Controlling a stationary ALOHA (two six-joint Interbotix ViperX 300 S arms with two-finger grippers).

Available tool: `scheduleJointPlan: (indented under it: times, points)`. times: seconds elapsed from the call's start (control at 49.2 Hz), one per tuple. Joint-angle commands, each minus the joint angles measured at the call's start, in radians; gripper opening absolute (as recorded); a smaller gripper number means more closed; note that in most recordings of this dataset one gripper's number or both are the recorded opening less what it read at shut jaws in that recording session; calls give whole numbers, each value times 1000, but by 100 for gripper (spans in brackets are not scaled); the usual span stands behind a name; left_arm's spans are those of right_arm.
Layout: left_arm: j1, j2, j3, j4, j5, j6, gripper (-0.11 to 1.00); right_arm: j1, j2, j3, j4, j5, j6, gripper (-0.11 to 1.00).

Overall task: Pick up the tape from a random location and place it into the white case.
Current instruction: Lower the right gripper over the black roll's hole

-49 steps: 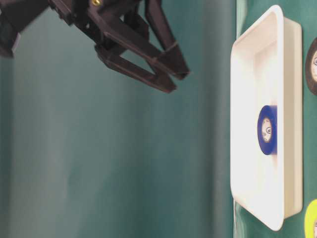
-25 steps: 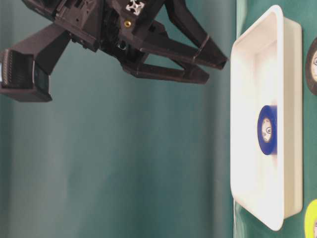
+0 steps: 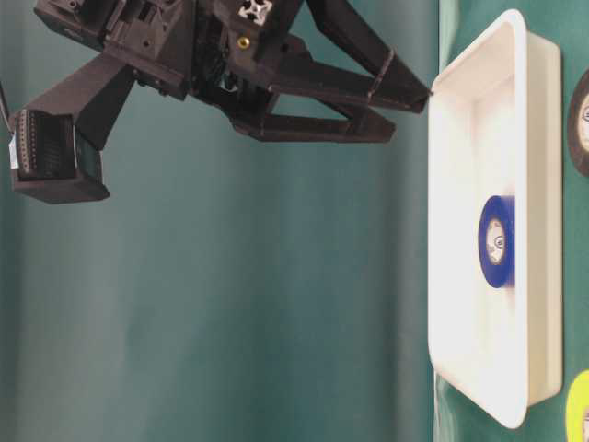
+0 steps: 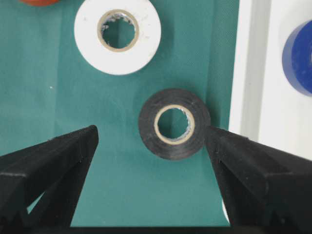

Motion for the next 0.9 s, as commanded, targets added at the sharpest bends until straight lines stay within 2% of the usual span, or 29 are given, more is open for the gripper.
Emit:
scheduleJointPlan:
  times: [0.0,0.875]
  points:
    - [-3,6,-12,-2,-9,-2,98,-2,-9,-25,-3,-2,3,93]
    - [-3,6,-12,-2,-9,-2,98,-2,11,-6,-11,-28,5,93]
